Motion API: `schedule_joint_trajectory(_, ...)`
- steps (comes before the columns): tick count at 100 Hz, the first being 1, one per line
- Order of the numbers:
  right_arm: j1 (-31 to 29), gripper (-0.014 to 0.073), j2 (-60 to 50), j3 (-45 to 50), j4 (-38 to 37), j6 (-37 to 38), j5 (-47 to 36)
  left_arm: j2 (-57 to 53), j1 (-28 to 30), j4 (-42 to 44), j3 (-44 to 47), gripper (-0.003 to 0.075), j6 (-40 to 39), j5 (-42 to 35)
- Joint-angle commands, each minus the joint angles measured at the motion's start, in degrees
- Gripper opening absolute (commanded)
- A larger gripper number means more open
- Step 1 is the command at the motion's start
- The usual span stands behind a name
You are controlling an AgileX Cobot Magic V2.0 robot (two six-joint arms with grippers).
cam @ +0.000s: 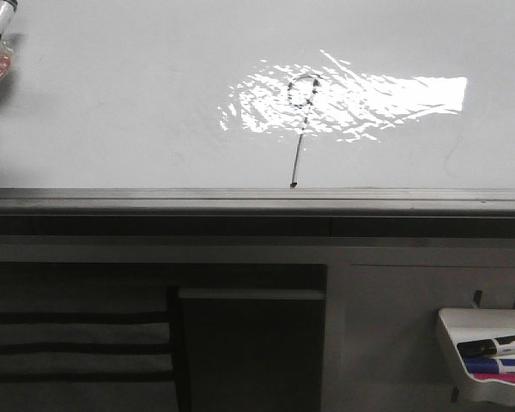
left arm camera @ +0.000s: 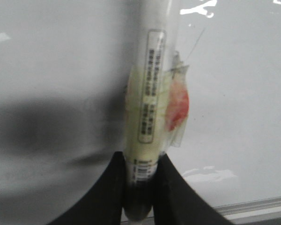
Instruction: Write number 9 on whiteboard
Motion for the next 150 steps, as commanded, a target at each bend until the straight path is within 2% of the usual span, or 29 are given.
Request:
schedule_joint_trajectory(1, -0.4, 0.0280, -0.6, -1.7, 0.7, -0.1, -2.7, -0.4, 0.2, -0.6, -1.3, -0.0020, -1.0, -4.7)
schedule_joint_trajectory(14, -0.4, 0.0280, -0.6, -1.6, 0.7, -0.1, -2.9, -0.2, 0.2, -0.6, -1.3, 0.0002, -1.0, -5.2)
schedule_joint_trajectory(21, -0.4, 0.0280, -0.6, -1.2, 0.7, -0.1, -3.2, -0.2, 0.2, -0.6, -1.3, 0.0071, -1.0, -5.4)
schedule_joint_trajectory(36, -0.4, 0.0280, -0.5, -1.2, 0.7, -0.1, -3.7, -0.2, 0.2, 0.0, -1.3, 0.0276, -1.0, -5.8)
schedule_joint_trajectory(46, -0.4, 0.0280, -0.5, -1.2, 0.7, -0.1, -4.2, -0.2, 0.2, 0.5, -1.6, 0.0327, -0.8, -5.8)
schedule_joint_trajectory(59, -0.4, 0.0280, -0.8, -1.3, 0.7, 0.2, -3.7, -1.9, 0.2, 0.5, -2.4, 0.0325, -0.8, -4.3)
schedule_joint_trajectory(68, -0.4, 0.0280, -1.9, -1.3, -0.3, 3.4, -3.4, -5.2, 0.2, 0.6, -3.2, 0.0325, -0.4, -2.0)
schedule_joint_trajectory(78, -0.4, 0.0280, -3.7, -1.3, -4.0, 11.0, -3.4, -10.0, 0.2, 1.1, -3.3, 0.0325, 0.0, 0.9)
schedule_joint_trajectory(93, -0.4, 0.0280, -7.9, -1.2, -10.1, 26.3, -3.4, -18.4, 0.2, 2.1, -3.0, 0.0323, 1.5, 7.1)
schedule_joint_trajectory(104, -0.4, 0.0280, -12.2, 0.8, -10.6, 29.5, -6.2, -25.2, 0.2, 2.0, -0.3, 0.0307, 2.5, 9.0)
schedule_joint_trajectory(118, -0.4, 0.0279, -18.3, 7.4, -10.6, 30.6, -13.0, -35.5, 0.2, 2.0, 6.9, 0.0279, 2.6, 6.6)
schedule_joint_trajectory(134, -0.4, 0.0279, -26.3, 17.4, -10.6, 30.6, -24.3, -47.9, 0.2, 2.0, 18.3, 0.0242, 2.6, -1.9)
schedule_joint_trajectory(150, -0.4, 0.0267, -33.5, 25.5, -10.6, 30.6, -34.1, -55.8, 0.2, 2.0, 26.6, 0.0193, 2.6, -6.3)
